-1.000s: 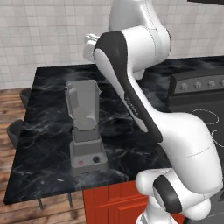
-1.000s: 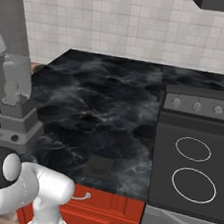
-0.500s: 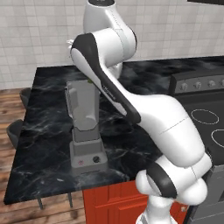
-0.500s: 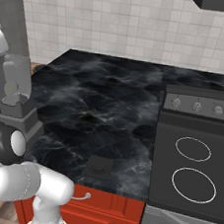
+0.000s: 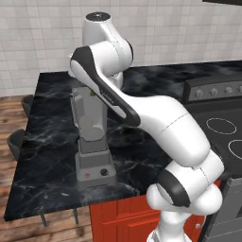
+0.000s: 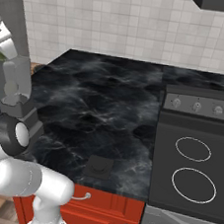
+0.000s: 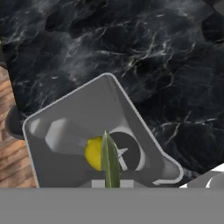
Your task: Grab the lemon and lemon wedge from the fridge, place them in the blender, close the lid, and turn on the blender to create a marinade.
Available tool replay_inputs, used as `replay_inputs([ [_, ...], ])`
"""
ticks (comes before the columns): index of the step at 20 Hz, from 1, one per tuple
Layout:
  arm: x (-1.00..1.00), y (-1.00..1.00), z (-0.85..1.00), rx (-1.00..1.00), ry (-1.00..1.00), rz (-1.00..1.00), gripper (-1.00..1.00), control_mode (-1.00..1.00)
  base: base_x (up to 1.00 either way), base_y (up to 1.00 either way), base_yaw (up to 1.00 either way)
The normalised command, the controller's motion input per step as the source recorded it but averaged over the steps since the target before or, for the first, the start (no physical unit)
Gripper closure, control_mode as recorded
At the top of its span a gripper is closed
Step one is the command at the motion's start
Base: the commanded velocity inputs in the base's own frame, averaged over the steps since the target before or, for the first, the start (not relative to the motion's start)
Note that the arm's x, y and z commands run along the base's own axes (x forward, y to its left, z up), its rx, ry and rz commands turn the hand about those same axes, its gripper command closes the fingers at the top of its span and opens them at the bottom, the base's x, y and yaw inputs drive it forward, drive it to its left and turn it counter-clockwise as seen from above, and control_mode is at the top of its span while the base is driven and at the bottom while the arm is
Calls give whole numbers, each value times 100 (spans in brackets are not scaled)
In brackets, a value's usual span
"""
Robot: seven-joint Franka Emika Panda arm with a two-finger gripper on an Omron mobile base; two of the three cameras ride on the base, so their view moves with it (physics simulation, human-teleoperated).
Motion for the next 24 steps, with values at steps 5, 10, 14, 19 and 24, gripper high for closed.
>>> replay_inputs([
  [5, 35, 1, -46, 0, 2, 0, 100, -100, 0, 0, 0],
  [10, 36, 8, -35, 0, 1, 0, 100, -100, 0, 0, 0],
  [14, 30, 3, -21, 0, 0, 0, 100, -100, 0, 0, 0],
  [19, 12, 2, -21, 0, 0, 0, 100, -100, 0, 0, 0],
  [24, 0, 1, -29, 0, 0, 1, -100, -100, 0, 0, 0],
])
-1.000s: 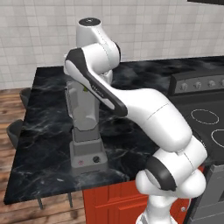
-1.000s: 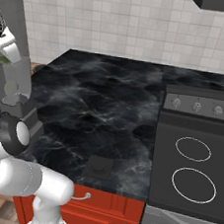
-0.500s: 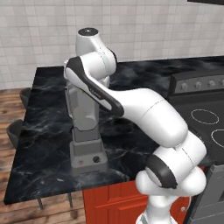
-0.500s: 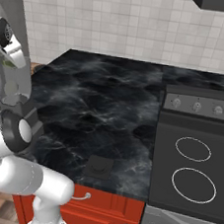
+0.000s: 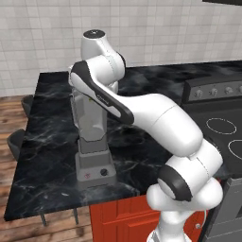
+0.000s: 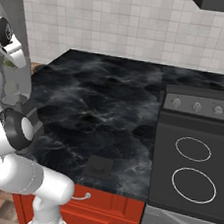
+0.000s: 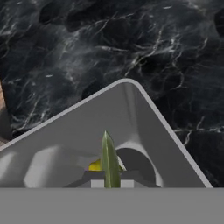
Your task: Grab the lemon and lemon wedge from the fridge, place them in the blender, close the lid, and turn on the blender to create a marinade.
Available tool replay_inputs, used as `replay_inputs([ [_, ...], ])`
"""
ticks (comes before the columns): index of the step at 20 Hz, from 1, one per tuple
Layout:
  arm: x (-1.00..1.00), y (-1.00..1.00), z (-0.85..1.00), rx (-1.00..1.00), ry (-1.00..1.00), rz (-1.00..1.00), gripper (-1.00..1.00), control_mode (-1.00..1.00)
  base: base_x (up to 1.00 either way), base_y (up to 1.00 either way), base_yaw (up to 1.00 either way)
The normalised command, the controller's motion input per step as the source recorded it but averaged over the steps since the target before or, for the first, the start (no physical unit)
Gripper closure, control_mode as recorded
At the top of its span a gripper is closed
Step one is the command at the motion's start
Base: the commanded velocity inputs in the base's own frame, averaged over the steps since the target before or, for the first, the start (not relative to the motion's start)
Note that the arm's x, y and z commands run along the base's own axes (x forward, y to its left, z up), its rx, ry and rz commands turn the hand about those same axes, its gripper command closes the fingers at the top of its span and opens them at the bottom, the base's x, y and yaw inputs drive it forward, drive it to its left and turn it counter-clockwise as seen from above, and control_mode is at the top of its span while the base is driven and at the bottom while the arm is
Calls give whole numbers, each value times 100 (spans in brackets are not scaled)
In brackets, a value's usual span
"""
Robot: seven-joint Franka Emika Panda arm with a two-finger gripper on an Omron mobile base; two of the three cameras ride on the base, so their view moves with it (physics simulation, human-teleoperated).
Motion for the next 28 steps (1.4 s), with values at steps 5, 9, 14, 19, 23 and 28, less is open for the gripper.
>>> replay_inputs([
  [5, 0, 0, -13, 2, 0, 0, -100, -100, 0, 0, 0],
  [9, 0, 0, -3, 3, 0, 0, -100, -100, 0, 0, 0],
  [14, -8, 0, 5, 6, -3, 0, -100, -100, 0, 0, 0],
  [19, -33, -9, 58, 10, -8, 0, -100, -100, 0, 0, 0],
  [23, -45, -41, 44, 14, -13, 0, -100, -100, 0, 0, 0],
  [28, -59, -84, 4, 18, -7, 0, -100, -100, 0, 0, 0],
])
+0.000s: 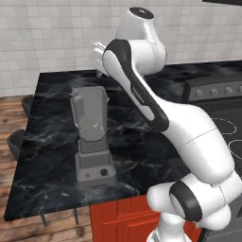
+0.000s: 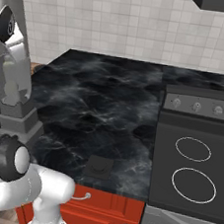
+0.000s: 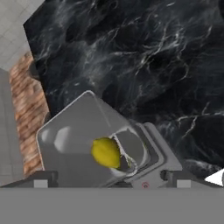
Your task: Grab the lemon and lemon wedge from the fridge, place them in the blender, close the lid, and turn on the blender to create a marinade.
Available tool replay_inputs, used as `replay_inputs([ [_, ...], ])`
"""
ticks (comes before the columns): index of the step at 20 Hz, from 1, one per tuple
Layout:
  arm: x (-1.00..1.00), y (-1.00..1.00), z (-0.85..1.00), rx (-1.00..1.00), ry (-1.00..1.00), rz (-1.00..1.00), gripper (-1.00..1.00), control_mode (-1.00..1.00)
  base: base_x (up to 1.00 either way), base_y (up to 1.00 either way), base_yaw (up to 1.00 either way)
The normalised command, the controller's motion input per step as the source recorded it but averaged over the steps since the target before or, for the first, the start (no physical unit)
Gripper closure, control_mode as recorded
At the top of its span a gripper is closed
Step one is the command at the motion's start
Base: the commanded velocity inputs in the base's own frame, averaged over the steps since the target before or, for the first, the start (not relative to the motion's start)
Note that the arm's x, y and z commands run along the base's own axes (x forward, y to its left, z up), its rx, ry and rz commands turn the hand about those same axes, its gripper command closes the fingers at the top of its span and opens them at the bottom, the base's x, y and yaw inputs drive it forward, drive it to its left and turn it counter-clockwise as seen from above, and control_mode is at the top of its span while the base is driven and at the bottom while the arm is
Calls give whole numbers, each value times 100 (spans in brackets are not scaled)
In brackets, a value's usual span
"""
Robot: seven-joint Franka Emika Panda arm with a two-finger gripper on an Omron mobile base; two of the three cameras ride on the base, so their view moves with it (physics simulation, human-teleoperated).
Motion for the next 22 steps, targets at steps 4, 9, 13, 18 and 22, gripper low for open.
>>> replay_inputs([
  [4, -59, -100, -17, 10, -3, 0, -100, -100, 0, 0, 0],
  [9, -43, -100, -53, 0, 0, 0, -100, -100, 0, 0, 0],
  [13, -38, -100, -76, -6, 0, 0, -100, -100, 0, 0, 0],
  [18, -29, -98, -86, -12, 1, 0, -100, -100, 0, 0, 0],
  [22, -9, -72, -95, -19, 10, 0, -100, -100, 0, 0, 0],
])
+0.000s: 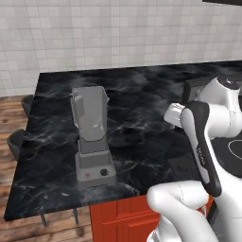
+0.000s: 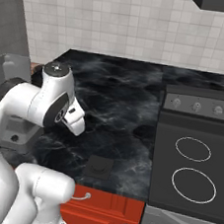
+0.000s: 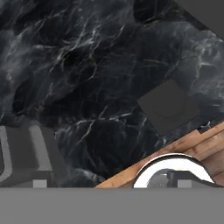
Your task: Grab the lemon and lemon wedge from the fridge, place them in the blender, close the lid, and turn on the blender to create a marinade.
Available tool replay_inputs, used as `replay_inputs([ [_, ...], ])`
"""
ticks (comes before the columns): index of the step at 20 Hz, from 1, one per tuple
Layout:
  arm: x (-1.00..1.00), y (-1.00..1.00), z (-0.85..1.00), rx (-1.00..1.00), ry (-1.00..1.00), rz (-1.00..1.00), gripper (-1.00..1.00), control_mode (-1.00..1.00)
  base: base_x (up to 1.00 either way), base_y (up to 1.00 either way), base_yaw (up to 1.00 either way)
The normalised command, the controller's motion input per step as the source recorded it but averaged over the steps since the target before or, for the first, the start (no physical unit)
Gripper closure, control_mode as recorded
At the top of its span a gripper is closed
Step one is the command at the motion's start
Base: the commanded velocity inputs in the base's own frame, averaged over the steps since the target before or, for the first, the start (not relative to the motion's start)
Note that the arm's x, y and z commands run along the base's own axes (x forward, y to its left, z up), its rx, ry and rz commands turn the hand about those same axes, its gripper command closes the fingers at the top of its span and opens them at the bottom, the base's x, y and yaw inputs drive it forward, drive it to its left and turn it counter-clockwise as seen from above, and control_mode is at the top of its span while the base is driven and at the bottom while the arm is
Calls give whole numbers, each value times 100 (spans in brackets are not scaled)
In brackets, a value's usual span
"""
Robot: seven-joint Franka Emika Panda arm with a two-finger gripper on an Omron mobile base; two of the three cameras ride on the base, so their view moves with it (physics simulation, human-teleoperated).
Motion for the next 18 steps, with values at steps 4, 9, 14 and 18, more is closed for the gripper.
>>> replay_inputs([
  [4, 0, -32, -83, -24, 20, 0, -100, -100, 0, 0, 0],
  [9, 0, -41, -69, -19, 15, 0, -100, -100, 0, 0, 0],
  [14, 0, -80, -24, -3, 6, 5, -100, -100, 0, 0, 0],
  [18, 2, -46, -31, 0, 10, 12, -100, -100, 0, 0, 0],
])
